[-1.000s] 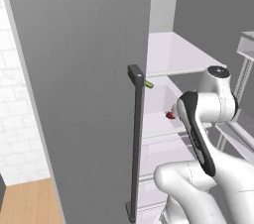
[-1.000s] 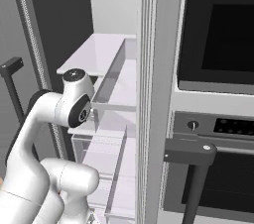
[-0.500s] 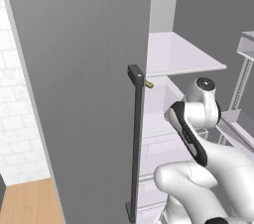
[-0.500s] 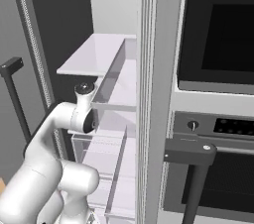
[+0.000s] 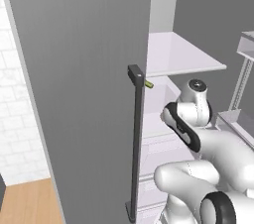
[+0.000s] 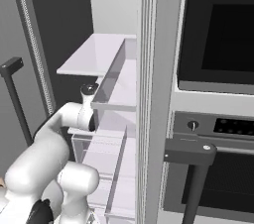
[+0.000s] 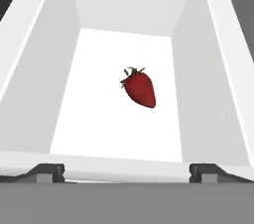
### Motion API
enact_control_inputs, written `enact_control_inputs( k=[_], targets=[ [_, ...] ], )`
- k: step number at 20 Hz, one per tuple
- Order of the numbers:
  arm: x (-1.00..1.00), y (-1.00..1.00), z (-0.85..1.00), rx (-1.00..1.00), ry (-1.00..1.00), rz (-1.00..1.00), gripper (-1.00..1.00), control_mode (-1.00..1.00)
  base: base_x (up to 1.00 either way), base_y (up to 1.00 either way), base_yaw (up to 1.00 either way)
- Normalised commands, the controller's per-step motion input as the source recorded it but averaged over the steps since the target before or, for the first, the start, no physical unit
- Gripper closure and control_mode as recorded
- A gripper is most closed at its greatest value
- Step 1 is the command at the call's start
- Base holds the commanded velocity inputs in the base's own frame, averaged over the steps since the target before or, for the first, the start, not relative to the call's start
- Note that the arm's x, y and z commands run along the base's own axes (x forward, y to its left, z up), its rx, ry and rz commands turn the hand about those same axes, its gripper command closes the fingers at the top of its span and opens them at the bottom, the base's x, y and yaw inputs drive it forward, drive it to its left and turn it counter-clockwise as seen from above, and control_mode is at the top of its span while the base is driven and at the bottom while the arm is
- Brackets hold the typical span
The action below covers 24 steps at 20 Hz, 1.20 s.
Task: Take the strawberry from the fridge and place it on top of the pancake, located on the dining counter.
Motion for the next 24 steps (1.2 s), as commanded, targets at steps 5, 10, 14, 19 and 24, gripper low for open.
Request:
enact_control_inputs(
  k=[5, 10, 14, 19, 24],
  targets=[
    [0.08, -0.06, -0.12, 0.0, 0.03, 0.0, -1.0, -1.0, 0.0, 0.0, 0.0],
    [0.14, -0.04, -0.19, 0.0, 0.01, 0.0, -1.0, -1.0, 0.0, 0.0, 0.0],
    [0.18, 0.0, -0.21, 0.0, 0.0, 0.0, -1.0, -1.0, 0.0, 0.0, 0.0],
    [0.23, -0.04, -0.16, 0.0, 0.0, 0.0, -1.0, -1.0, 0.0, 0.0, 0.0],
    [0.25, -0.1, -0.13, 0.0, 0.01, 0.0, -1.0, -1.0, 0.0, 0.0, 0.0]
  ],
)
